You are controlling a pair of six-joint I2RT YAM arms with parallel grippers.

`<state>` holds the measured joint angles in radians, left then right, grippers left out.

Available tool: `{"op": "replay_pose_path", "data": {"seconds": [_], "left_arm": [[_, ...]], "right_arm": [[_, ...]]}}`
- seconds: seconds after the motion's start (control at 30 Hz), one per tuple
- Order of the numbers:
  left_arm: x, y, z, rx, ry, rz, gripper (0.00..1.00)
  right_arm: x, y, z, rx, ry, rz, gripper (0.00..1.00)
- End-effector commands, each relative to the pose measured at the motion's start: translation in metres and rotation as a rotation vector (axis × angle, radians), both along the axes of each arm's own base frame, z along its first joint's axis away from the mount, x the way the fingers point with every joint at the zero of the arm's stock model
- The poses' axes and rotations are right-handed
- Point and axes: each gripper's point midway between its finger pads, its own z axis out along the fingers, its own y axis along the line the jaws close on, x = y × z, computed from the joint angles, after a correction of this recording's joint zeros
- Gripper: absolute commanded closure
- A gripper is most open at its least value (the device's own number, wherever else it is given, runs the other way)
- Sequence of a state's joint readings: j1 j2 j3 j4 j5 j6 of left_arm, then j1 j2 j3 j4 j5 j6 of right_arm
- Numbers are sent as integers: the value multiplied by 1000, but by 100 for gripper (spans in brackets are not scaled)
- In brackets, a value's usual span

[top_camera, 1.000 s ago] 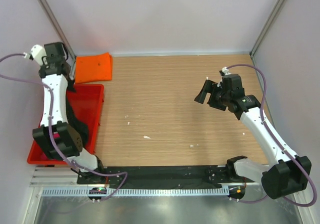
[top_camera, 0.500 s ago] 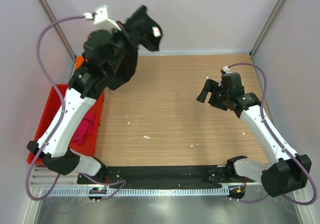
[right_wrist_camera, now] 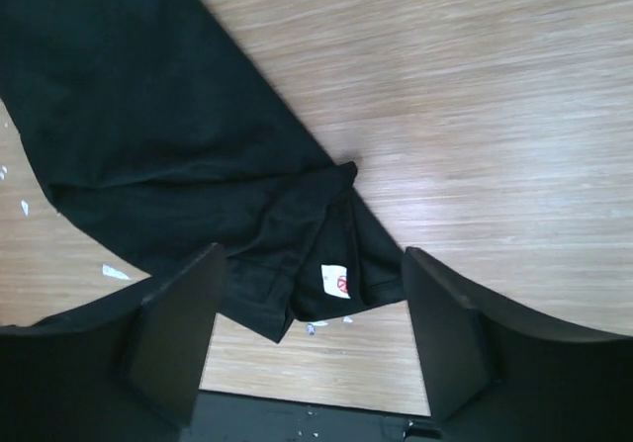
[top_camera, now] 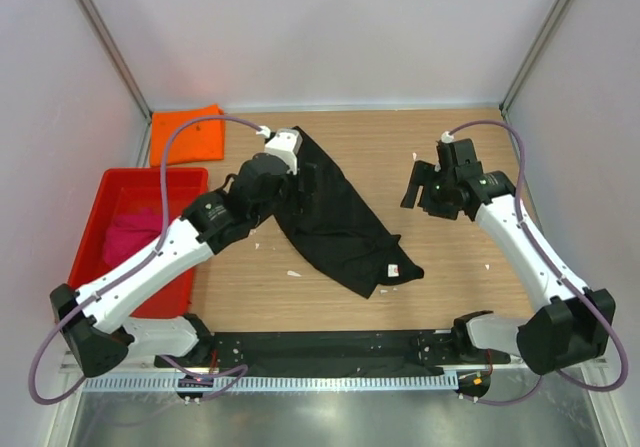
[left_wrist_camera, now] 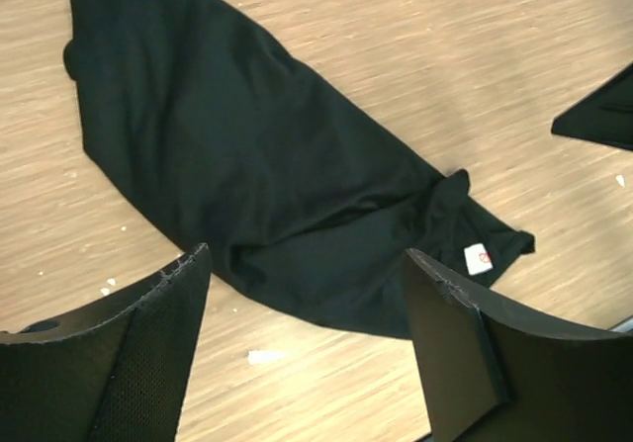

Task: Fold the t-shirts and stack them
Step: Move the tshirt to the center of the board, then flatten the tshirt out

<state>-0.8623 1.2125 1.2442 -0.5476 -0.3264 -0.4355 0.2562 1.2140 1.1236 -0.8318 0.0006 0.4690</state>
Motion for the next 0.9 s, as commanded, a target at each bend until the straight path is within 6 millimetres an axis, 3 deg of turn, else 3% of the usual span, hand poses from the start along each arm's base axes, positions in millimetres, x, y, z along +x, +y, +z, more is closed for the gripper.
{"op": "replay_pose_path", "data": {"seconds": [0.0,0.03,0.07,0.13,0.17,0.27,0.3,0.37,0.4,0.53,0.67,0.87], "left_arm": [[18,3,-6,6,33,-27,23],[21,-9,-7,-17,70,-77,24],[19,-33,-35,-28,191,-183,26],[11,-56,-55,-16,307,-296,35],[6,-84,-69,-32,386,-389,39],[-7,-125,-84,-14,416,-492,34],[-9,-138,-107,10,459,-514,31],[-16,-163,-114,2,469,-558,27],[-17,-171,-136,21,513,-558,26],[-19,-184,-166,106,512,-543,25],[-19,-195,-183,157,500,-525,22],[-15,-210,-197,203,467,-509,19]], "right_arm": [[13,29,-5,94,26,101,26],[14,32,-10,106,49,106,29],[12,35,-18,119,78,111,33],[3,40,-40,136,178,115,37],[-7,38,-54,134,234,107,38],[-28,34,-83,125,318,90,41],[-31,30,-86,117,322,71,42],[-39,21,-93,108,349,21,44],[-42,17,-96,97,362,-3,45],[-67,-6,-111,51,447,-99,47],[-88,-17,-121,75,469,-165,46],[-93,-19,-133,133,489,-184,43]]}}
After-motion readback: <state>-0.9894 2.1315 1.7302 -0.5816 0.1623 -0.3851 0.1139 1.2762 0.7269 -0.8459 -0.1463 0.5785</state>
